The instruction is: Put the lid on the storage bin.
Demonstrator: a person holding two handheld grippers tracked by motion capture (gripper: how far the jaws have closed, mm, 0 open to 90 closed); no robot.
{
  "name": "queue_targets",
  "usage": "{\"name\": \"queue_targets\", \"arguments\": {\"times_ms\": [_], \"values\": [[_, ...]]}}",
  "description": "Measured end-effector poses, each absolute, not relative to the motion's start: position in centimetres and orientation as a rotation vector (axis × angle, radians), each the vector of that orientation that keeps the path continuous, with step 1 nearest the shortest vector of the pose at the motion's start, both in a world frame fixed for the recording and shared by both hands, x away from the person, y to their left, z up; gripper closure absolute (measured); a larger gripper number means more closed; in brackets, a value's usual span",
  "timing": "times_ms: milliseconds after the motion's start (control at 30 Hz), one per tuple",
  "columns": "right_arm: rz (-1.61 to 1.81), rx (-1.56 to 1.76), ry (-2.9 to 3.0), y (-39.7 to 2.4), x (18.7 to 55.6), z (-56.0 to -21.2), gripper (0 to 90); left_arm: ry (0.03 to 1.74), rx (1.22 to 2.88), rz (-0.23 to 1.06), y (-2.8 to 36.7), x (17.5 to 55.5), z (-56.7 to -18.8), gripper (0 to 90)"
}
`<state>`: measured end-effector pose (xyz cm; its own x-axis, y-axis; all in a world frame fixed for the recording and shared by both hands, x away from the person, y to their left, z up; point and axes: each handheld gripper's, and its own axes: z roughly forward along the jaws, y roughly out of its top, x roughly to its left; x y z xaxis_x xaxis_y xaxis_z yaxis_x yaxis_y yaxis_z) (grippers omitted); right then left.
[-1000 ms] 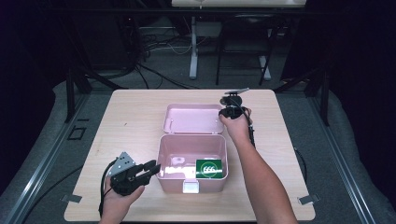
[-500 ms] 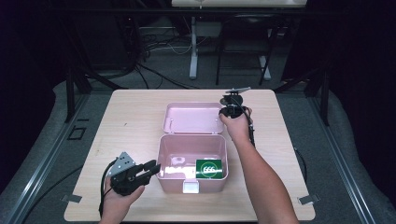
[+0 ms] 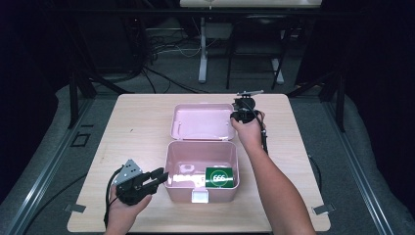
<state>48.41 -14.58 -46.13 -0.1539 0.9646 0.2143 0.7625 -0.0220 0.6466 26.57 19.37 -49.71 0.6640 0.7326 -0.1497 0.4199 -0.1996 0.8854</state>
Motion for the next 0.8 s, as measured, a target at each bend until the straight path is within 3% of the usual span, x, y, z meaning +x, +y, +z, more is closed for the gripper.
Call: {"name": "queue_targets", "arguments": {"times_ms": [800], "values": [[1.066, 1.676, 1.910, -15.0, 46.2, -43.1, 86.8, 0.915, 1.824, 0.373, 19.3, 26.6, -49.8, 71.2]]}}
